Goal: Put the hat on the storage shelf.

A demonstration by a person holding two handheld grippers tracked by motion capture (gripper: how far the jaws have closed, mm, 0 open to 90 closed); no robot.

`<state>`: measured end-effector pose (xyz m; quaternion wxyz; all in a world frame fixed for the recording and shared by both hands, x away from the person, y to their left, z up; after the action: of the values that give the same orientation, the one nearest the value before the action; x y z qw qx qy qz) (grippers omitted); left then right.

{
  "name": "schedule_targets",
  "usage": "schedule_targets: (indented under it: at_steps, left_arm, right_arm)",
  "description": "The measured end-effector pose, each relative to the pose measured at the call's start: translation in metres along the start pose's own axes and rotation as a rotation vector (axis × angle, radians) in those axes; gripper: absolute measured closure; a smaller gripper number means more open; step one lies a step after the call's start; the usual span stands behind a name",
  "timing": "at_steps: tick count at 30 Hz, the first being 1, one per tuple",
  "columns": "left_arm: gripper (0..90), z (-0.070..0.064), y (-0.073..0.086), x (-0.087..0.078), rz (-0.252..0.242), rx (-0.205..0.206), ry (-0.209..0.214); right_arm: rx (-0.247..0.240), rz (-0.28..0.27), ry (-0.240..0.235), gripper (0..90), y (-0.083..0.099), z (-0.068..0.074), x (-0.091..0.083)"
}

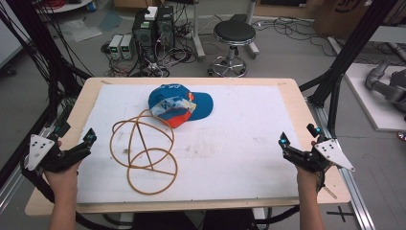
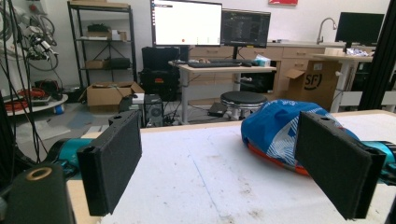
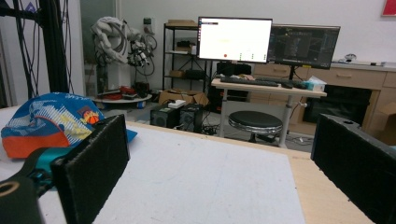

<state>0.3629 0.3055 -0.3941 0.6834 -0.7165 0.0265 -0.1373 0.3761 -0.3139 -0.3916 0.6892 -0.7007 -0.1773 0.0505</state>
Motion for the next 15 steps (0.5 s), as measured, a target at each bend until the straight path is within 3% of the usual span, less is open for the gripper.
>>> schedule_targets:
  at_steps: [15]
  left_arm:
    - [15.8,0.0029,-0.0002,0.0064,0.005,-0.003,0.014]
  right_arm:
    - [0.009,-0.005,0.013,4.1,-0.0004,-0.007,-0.0045]
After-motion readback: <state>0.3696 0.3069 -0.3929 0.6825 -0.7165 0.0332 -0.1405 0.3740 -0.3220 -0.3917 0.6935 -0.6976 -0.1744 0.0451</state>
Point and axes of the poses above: each handheld gripper's, and its own axes: x roughly forward along the jaws, y roughly out of its underside, z roughly to its left, the point moved 10 cm from there along x, roughly forward along the jaws, and after that the axes turned 7 degrees about -z, right-handed, at the moved point
